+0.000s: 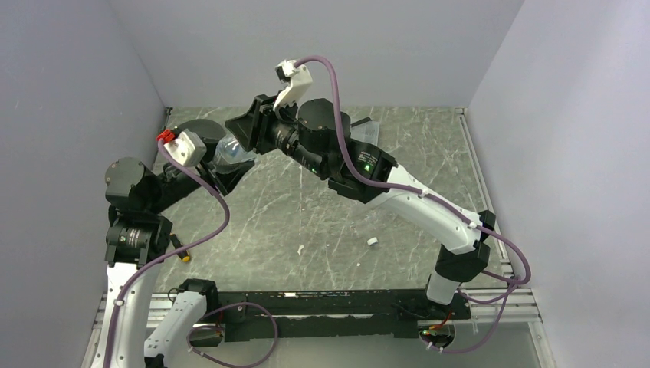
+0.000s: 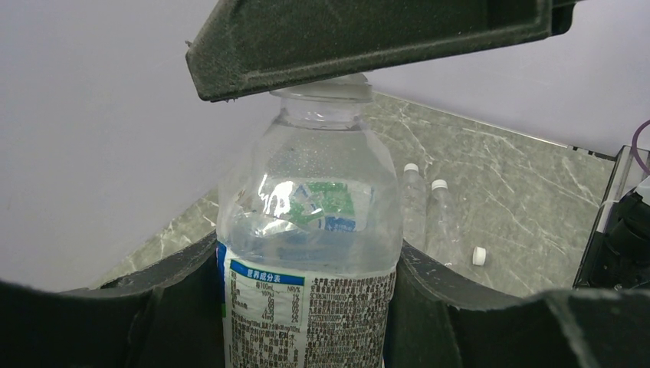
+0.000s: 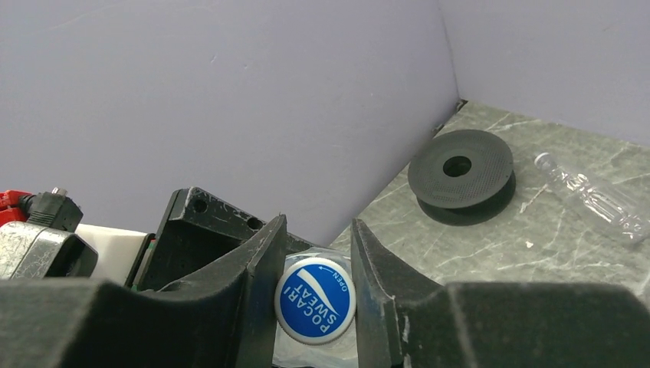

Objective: Unscrew the bottle caps
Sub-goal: Unscrew the bottle cap from the plastic bottle.

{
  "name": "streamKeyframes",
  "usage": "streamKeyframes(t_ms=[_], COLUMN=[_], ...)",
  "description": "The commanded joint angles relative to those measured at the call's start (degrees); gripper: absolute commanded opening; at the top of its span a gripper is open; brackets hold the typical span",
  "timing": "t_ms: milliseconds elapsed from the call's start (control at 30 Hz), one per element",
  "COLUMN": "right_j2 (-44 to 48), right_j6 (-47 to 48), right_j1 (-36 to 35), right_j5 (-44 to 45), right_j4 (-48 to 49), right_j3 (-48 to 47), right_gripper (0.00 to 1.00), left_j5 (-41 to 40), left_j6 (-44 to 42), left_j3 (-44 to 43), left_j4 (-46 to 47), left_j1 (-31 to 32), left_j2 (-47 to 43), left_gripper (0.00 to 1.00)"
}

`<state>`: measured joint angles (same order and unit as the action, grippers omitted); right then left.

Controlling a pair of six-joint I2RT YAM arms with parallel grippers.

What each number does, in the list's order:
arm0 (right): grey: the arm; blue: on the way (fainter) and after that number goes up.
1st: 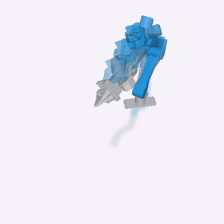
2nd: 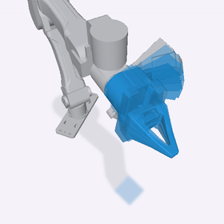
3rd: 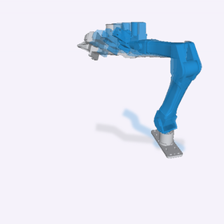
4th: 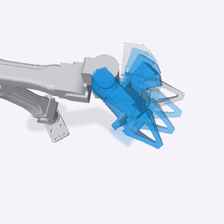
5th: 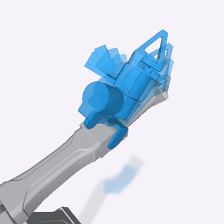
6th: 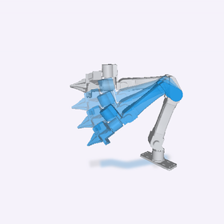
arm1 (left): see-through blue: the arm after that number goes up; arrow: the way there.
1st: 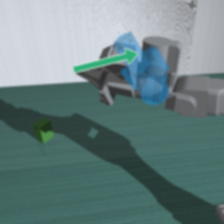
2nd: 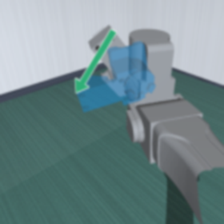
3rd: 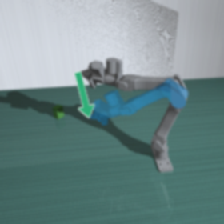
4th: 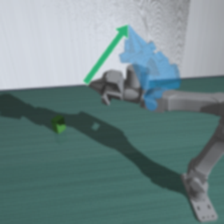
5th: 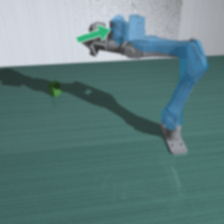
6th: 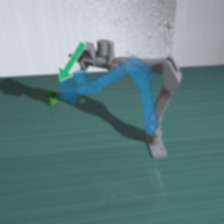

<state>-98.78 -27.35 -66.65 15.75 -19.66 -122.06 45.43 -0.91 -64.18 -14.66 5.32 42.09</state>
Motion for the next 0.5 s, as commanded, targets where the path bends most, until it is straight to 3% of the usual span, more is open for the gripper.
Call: streamKeyframes(t_ms=[0, 100, 200, 267, 467], right_j2=[1.73, 2.37, 3.30, 3.86, 9.14], right_j6=[0.94, 3.97, 8.33, 11.75, 23.81], right_j1=[-0.14, -0.10, -0.14, -0.12, 0.30], right_j5=[-0.38, -0.80, -4.88, -8.65, -26.62], right_j4=[3.95, 4.72, 7.46, 9.03, 15.14], right_j3=[-0.13, -0.50, 0.77, 1.57, 8.91], right_gripper=[0.25, 0.17, 0.04, 0.00, 0.00], left_j5=[-0.26, -0.39, 0.01, 0.81, 6.27], left_j6=[-0.99, -1.03, -0.48, 0.11, 4.96], left_j3=[-0.03, 0.08, -0.19, -0.36, -1.27], left_j4=[0.48, 0.12, -0.48, -0.96, -1.66], left_j1=[-0.14, -0.13, -0.14, -0.14, -0.14], left_j2=[-0.40, -0.50, -0.15, 0.20, 1.19], left_gripper=[0.00, 0.00, 0.00, 0.00, 0.00])
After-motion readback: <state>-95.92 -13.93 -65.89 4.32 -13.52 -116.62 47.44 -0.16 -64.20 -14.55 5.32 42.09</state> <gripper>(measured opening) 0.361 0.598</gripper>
